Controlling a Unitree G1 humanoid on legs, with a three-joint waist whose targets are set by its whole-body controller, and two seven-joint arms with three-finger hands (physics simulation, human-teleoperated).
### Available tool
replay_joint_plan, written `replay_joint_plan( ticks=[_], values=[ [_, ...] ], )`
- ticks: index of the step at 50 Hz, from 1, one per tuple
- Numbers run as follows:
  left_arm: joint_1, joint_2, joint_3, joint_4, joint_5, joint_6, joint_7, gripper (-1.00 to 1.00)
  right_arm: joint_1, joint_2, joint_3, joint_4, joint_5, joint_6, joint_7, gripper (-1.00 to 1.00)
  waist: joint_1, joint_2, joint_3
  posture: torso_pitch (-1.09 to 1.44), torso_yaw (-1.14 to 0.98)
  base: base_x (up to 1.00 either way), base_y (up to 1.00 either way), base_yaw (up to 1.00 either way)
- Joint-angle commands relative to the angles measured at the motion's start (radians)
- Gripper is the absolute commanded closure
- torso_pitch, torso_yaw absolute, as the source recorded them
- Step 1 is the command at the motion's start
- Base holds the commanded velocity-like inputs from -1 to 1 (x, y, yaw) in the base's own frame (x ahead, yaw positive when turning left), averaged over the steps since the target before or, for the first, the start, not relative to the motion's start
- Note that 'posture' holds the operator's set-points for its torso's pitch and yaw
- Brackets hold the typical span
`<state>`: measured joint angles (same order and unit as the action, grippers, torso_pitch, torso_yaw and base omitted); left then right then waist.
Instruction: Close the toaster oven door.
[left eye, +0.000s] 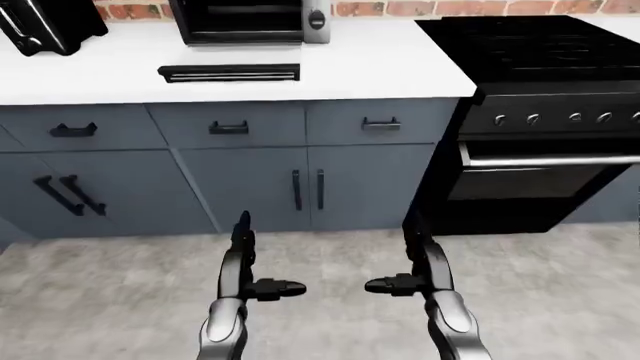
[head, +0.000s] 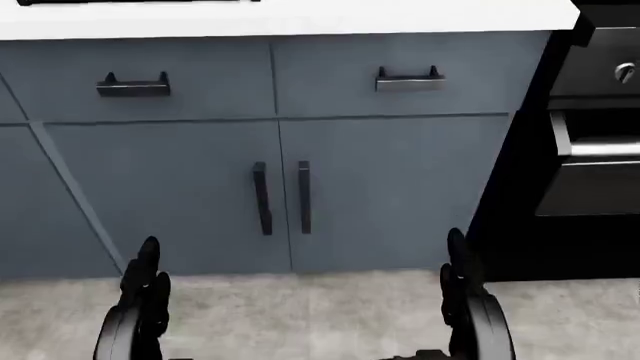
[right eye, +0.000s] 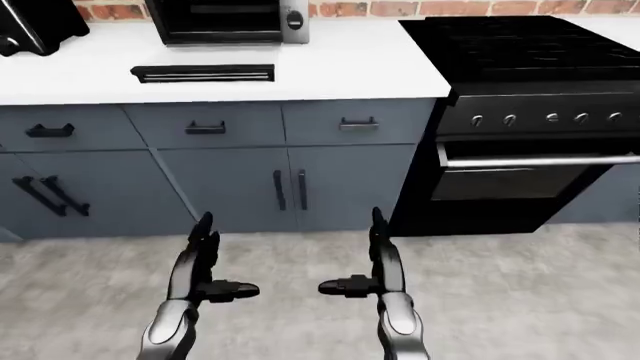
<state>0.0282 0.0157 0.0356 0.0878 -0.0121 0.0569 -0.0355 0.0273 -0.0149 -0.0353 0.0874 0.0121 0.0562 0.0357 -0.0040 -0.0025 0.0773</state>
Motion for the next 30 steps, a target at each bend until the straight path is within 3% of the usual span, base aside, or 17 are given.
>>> replay_joint_plan(
  ticks=[1, 3, 5, 7, 8, 21, 30],
  values=[
    [-0.029, 0.01, -0.006, -0.106, -0.001, -0.062, -0.021, -1.0, -0.036, -0.01, -0.006, -0.114, 0.007, -0.035, 0.006, -1.0, -0.002, -0.008, -0.001, 0.0, 0.0, 0.0, 0.0, 0.0],
    [-0.035, 0.01, 0.001, -0.116, -0.004, -0.056, -0.026, -1.0, -0.043, -0.012, -0.012, -0.123, 0.011, -0.024, 0.008, -1.0, 0.008, -0.001, -0.063, 0.0, 0.0, 0.0, 0.0, 0.0],
    [-0.049, 0.012, 0.014, -0.129, -0.013, -0.043, -0.021, -1.0, -0.048, -0.011, -0.016, -0.151, 0.017, 0.002, 0.006, -1.0, 0.007, -0.007, -0.019, 0.0, 0.0, 0.0, 0.0, 0.0],
    [-0.056, 0.013, 0.021, -0.128, -0.018, -0.039, -0.018, -1.0, -0.058, -0.014, -0.022, -0.173, 0.022, 0.025, 0.004, -1.0, 0.008, -0.008, -0.069, 0.0, 0.0, 0.0, 0.0, 0.0],
    [-0.055, 0.013, 0.021, -0.128, -0.019, -0.039, -0.017, -1.0, -0.061, -0.015, -0.024, -0.178, 0.024, 0.03, 0.004, -1.0, 0.009, -0.008, -0.074, 0.0, 0.0, 0.0, 0.0, 0.0],
    [-0.122, 0.042, 0.069, -0.251, -0.039, 0.075, 0.008, -1.0, -0.145, -0.058, -0.069, -0.323, 0.05, 0.175, 0.012, -1.0, 0.009, -0.005, -0.091, 0.0, 0.0, 0.0, 0.0, 0.0],
    [-0.208, 0.082, 0.124, -0.404, -0.14, 0.239, 0.012, -1.0, -0.233, -0.111, -0.134, -0.411, 0.083, 0.268, 0.045, -1.0, 0.008, -0.005, -0.092, 0.0, 0.0, 0.0, 0.0, 0.0]
  ],
)
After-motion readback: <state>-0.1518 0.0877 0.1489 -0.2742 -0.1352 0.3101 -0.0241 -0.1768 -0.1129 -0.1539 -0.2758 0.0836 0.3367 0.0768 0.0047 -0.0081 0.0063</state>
